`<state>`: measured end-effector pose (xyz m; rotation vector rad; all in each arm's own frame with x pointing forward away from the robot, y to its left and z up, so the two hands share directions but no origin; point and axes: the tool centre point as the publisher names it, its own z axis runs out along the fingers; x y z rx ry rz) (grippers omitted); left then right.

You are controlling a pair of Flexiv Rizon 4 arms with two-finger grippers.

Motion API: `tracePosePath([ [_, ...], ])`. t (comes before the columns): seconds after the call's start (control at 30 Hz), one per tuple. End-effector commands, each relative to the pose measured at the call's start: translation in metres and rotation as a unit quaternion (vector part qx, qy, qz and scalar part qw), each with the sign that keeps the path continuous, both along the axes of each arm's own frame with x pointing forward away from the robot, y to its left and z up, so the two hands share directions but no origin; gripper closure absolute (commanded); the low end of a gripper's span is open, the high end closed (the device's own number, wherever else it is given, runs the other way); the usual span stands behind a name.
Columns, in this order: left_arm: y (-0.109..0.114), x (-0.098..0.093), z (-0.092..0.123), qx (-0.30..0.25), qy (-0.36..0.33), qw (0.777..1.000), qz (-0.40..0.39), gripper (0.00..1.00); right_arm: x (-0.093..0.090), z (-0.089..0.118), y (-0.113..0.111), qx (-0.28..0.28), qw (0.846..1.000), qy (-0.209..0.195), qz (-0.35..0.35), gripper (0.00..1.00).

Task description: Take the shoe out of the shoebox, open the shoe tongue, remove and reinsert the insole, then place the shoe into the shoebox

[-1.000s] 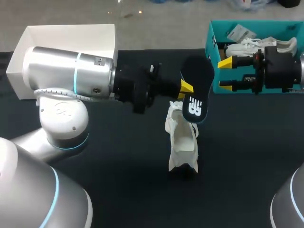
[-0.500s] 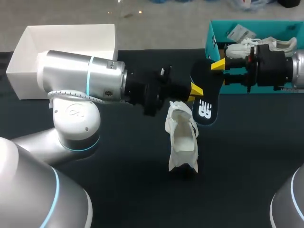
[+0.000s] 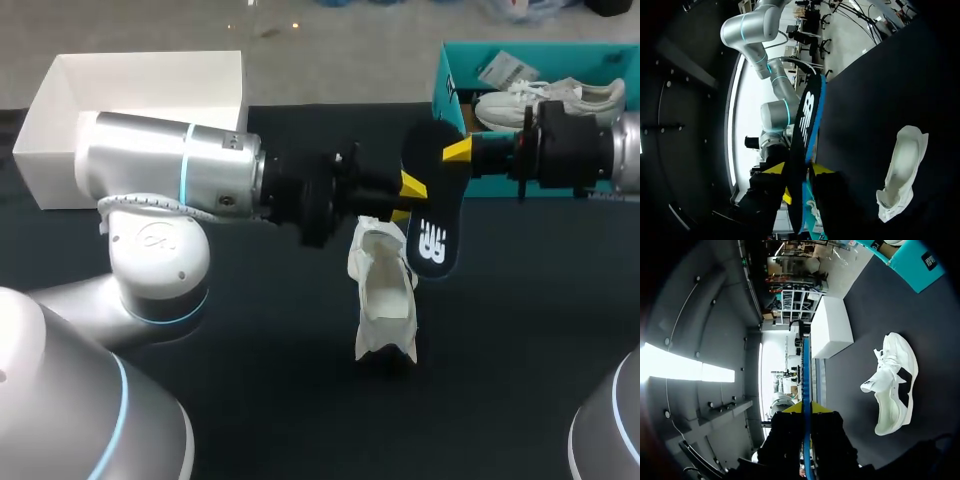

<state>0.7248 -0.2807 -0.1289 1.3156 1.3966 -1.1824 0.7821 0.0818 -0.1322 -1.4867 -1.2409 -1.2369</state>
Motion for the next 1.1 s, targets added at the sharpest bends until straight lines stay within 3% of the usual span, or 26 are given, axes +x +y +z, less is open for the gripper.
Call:
tracePosePath([
  [0.03,0.020,0.003,0.016,0.053,0.021,0.998,-0.019,0.00,0.001,-0.005,0.005,-0.011,1.000,0.002,0.013,1.00],
  [0.5,0.055,0.033,0.041,0.278,0.049,0.956,-0.076,0.00,-0.006,-0.025,0.015,-0.045,0.998,0.016,0.033,1.00],
  [0.93,0.062,0.042,0.064,0.499,0.101,0.853,-0.116,0.00,-0.010,-0.031,0.030,-0.058,0.996,0.021,0.058,1.00],
  [1.0,0.065,0.039,0.066,0.518,0.132,0.840,-0.090,0.00,-0.010,-0.031,0.032,-0.057,0.996,0.021,0.061,1.00],
  [1.1,0.061,0.039,0.066,0.490,0.144,0.858,-0.057,0.00,-0.010,-0.031,0.032,-0.057,0.996,0.020,0.063,1.00],
])
